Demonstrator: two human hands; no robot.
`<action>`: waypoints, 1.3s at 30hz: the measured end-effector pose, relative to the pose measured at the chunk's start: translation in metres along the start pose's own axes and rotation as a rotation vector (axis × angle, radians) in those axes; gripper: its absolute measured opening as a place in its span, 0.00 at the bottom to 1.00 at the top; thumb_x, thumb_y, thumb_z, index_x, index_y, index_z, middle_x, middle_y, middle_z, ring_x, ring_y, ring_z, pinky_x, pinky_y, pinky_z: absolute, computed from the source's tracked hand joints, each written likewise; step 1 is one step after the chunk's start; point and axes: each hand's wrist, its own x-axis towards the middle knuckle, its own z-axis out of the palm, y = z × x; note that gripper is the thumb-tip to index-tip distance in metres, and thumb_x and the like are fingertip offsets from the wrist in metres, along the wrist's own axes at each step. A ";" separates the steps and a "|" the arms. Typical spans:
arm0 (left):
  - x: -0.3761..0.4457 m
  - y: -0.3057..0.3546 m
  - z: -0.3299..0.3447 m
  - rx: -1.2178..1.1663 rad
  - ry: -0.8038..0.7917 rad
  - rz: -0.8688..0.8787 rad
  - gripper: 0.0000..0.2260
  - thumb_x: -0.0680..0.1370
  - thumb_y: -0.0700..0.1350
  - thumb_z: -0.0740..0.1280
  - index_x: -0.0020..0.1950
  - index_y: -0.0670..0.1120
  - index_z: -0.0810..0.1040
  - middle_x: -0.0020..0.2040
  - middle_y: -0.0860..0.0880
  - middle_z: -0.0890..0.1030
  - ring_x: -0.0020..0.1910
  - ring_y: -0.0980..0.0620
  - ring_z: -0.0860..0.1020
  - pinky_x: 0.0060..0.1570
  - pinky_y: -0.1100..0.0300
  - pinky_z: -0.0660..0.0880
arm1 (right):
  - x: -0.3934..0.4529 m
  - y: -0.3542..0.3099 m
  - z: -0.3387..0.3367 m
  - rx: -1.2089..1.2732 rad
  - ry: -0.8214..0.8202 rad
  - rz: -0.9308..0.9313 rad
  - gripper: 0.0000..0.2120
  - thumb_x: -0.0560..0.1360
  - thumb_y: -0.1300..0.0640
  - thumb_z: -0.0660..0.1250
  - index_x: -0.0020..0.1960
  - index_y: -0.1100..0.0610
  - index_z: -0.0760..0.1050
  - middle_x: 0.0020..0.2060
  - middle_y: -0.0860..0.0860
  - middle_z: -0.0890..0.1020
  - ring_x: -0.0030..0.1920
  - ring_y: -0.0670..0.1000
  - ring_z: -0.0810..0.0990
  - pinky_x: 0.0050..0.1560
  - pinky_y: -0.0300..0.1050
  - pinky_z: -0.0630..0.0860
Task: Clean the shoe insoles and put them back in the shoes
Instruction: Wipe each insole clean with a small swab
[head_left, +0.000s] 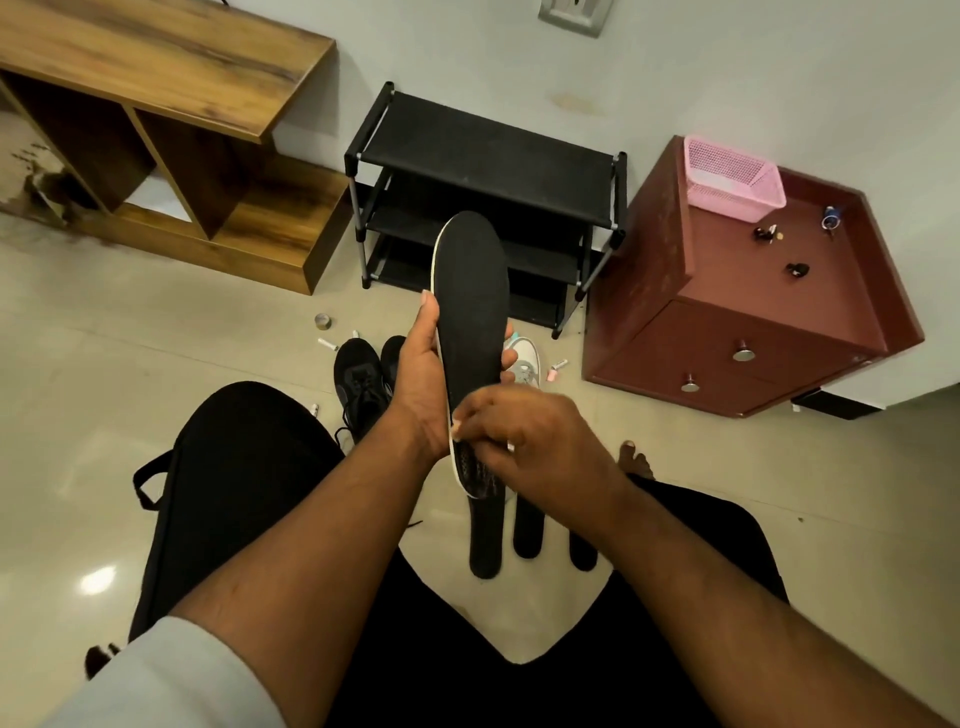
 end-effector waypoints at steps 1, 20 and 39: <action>0.001 -0.001 0.001 0.022 -0.019 -0.011 0.38 0.74 0.73 0.57 0.61 0.39 0.75 0.44 0.42 0.76 0.40 0.48 0.74 0.41 0.57 0.75 | -0.005 0.000 0.001 0.010 -0.006 -0.007 0.06 0.71 0.64 0.70 0.47 0.60 0.83 0.46 0.52 0.83 0.48 0.45 0.80 0.53 0.33 0.75; 0.004 -0.014 0.008 0.073 0.062 -0.042 0.29 0.77 0.66 0.60 0.55 0.40 0.81 0.44 0.45 0.78 0.44 0.49 0.79 0.48 0.54 0.79 | 0.009 0.017 -0.010 0.019 0.089 -0.007 0.05 0.70 0.66 0.70 0.44 0.60 0.83 0.43 0.53 0.84 0.46 0.48 0.82 0.52 0.46 0.79; 0.009 -0.008 0.000 0.016 0.068 -0.039 0.41 0.76 0.73 0.51 0.66 0.38 0.77 0.58 0.41 0.81 0.53 0.46 0.81 0.56 0.52 0.78 | 0.006 0.022 -0.007 -0.008 0.058 -0.013 0.06 0.71 0.67 0.70 0.46 0.59 0.82 0.45 0.52 0.83 0.49 0.46 0.79 0.57 0.37 0.74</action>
